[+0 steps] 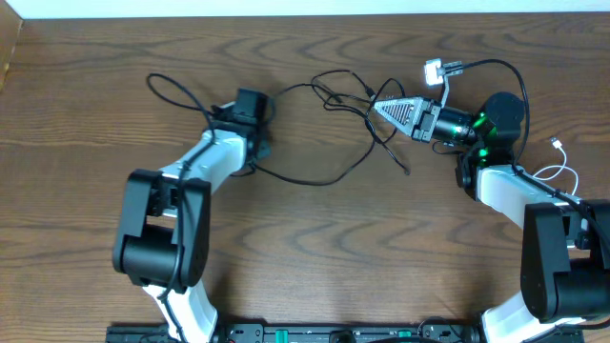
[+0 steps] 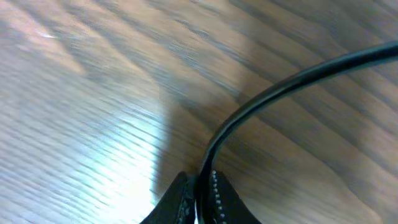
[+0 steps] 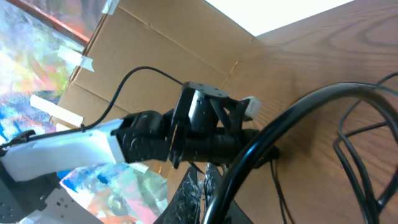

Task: Untangle cables

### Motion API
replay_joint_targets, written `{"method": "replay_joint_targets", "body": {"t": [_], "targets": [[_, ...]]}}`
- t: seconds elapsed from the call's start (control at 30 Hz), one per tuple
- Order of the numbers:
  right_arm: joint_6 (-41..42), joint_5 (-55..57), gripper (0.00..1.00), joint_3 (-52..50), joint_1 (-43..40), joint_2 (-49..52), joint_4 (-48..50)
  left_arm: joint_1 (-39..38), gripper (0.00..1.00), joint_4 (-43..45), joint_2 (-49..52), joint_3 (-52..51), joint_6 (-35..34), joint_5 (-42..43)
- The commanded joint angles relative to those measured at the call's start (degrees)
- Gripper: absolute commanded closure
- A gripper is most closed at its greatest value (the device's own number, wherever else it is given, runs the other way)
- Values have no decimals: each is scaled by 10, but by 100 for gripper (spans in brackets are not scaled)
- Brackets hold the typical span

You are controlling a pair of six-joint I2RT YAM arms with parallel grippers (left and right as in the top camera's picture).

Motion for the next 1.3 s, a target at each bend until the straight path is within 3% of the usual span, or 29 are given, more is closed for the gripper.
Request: {"method": "replay_joint_targets", "body": {"t": [0.0,0.23,0.43,0.57,0.8,1.27], "targets": [[-24,3,99,5,-2,-11,-5,51,87,-15,11,-6,-12,60],[-70,5,99,5,-2,-11,-75,119,88,-29,11,-6,-12,164],[-190,39,99,5,16,-11,-251,157,87,-38,11,-6,-12,205],[-306,140,99,5,31,-11,-427,185,87,-52,11,-6,-23,207],[-416,346,99,5,32,-11,-611,229,85,-65,11,-6,-23,218],[-434,388,99,4,56,-8,-681,258,83,-71,11,-6,-23,218]]}}
